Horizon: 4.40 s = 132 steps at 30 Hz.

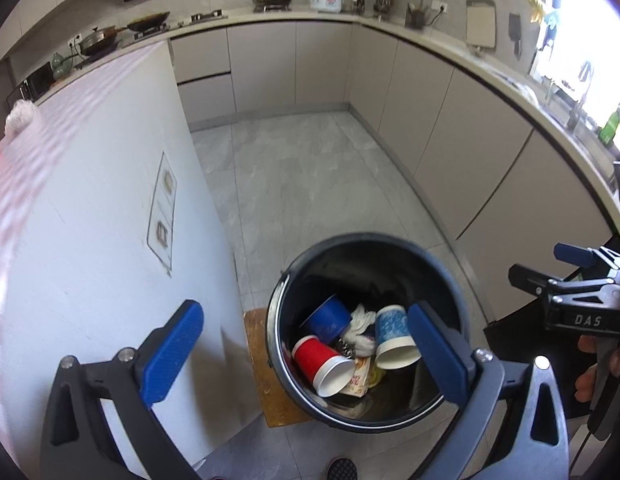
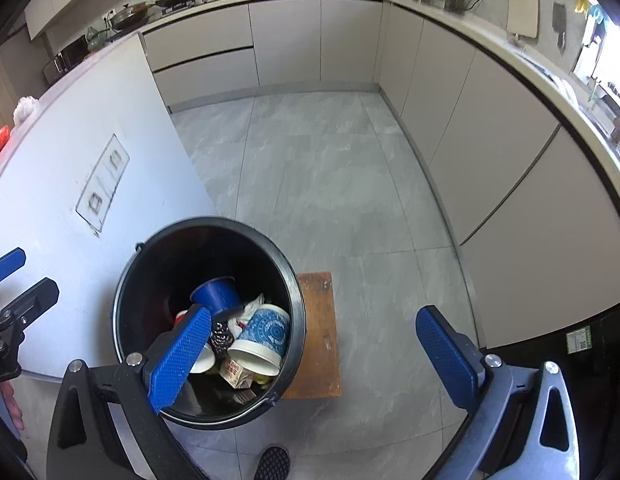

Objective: Collect trash
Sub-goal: 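Move both tools back over the table toward the red and clear bags, then grasp the clear plastic bag with the right tool while the left tool grasps the red bag, then carry the clear and red bags with both tools over the trash bin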

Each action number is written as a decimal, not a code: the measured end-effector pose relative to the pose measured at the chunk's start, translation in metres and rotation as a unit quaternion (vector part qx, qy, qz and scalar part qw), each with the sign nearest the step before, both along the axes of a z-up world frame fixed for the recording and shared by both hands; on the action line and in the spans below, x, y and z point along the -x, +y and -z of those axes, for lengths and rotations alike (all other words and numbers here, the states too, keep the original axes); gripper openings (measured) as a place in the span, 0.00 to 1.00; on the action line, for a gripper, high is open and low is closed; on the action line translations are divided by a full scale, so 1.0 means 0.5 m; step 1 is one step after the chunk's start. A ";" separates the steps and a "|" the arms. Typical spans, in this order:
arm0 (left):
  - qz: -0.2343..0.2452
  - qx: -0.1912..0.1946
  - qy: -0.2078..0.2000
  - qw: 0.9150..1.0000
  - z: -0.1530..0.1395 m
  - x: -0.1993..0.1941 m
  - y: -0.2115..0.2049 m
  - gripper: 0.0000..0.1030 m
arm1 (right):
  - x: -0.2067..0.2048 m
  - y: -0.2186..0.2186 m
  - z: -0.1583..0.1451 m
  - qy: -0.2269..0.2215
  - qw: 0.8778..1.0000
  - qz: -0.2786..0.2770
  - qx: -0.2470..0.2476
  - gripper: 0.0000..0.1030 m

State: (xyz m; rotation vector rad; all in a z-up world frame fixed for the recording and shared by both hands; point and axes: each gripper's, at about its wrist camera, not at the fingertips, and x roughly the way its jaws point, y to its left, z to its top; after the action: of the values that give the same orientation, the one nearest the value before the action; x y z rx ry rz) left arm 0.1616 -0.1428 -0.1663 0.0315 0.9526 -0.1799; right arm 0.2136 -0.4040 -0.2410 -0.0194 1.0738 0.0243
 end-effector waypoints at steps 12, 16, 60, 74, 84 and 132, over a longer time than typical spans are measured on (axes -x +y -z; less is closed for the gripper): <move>0.004 0.009 -0.034 0.999 -0.107 0.031 0.050 1.00 | 0.032 0.066 -0.143 -0.063 0.998 0.001 -0.004 1.00; -0.009 0.022 -0.045 0.999 -0.136 0.047 0.109 1.00 | 0.041 0.116 -0.192 -0.088 0.995 -0.013 -0.035 1.00; -0.194 0.014 -0.116 0.974 -0.211 0.155 0.937 0.95 | 0.034 1.035 -0.333 -0.158 0.965 -0.202 -0.054 1.00; -0.204 0.012 -0.105 0.973 -0.176 -0.091 1.038 0.95 | -0.239 1.223 -0.283 -0.147 0.958 -0.241 -0.060 1.00; -0.208 0.012 -0.073 0.975 -0.121 -0.323 1.060 0.91 | -0.499 1.325 -0.206 -0.109 0.955 -0.267 -0.062 1.00; -0.076 0.049 -0.097 0.991 -0.211 -0.129 0.845 0.43 | -0.247 1.054 -0.288 -0.131 0.964 -0.203 -0.114 0.47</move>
State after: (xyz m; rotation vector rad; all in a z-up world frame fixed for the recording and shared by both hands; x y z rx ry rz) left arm 0.2261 0.2795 -0.0609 -0.1117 0.7476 -0.0798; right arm 0.3371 0.1229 -0.0969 -0.0327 0.7812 0.5032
